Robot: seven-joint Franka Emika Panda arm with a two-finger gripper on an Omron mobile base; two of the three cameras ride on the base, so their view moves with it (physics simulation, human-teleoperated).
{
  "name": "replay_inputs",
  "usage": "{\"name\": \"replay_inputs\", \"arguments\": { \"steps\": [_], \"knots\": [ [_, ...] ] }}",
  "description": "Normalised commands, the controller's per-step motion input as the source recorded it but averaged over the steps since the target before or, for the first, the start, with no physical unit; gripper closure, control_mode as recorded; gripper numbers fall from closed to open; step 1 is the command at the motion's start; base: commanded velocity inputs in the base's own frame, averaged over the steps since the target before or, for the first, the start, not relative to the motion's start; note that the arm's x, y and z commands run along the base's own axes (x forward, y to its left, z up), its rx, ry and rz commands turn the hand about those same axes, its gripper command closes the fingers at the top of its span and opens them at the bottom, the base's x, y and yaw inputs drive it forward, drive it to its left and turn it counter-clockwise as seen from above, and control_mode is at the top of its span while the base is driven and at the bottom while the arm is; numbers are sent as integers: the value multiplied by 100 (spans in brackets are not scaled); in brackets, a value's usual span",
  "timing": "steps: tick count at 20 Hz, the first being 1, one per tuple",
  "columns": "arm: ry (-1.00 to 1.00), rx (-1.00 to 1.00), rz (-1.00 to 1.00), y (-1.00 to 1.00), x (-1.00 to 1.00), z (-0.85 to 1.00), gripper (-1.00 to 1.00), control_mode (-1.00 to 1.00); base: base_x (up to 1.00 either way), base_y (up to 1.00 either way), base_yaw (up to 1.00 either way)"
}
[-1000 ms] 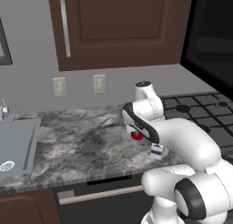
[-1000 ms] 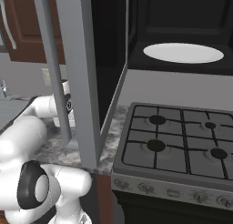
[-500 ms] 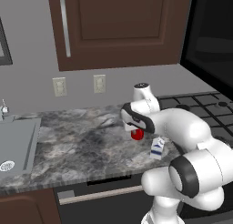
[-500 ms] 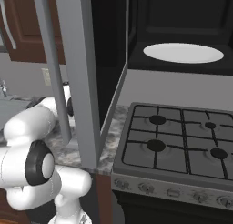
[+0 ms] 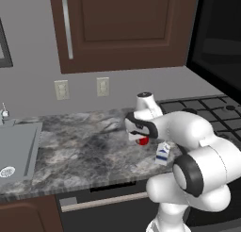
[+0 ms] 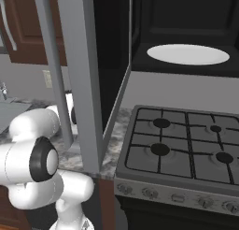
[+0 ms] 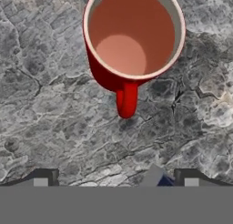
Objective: Place the microwavable item in the microwave. Then, close the microwave door and press the start button.
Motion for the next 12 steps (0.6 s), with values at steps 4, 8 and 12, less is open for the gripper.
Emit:
{"name": "replay_inputs", "arguments": {
  "steps": [4, 8, 12],
  "knots": [
    [0, 1, 0, 0, 6, -16, -100, -100, 0, 0, 0],
    [0, 4, 0, 0, 18, -1, -100, -100, 0, 0, 0],
    [0, 4, 0, 0, 17, 0, -100, -100, 0, 0, 0]
  ]
}}
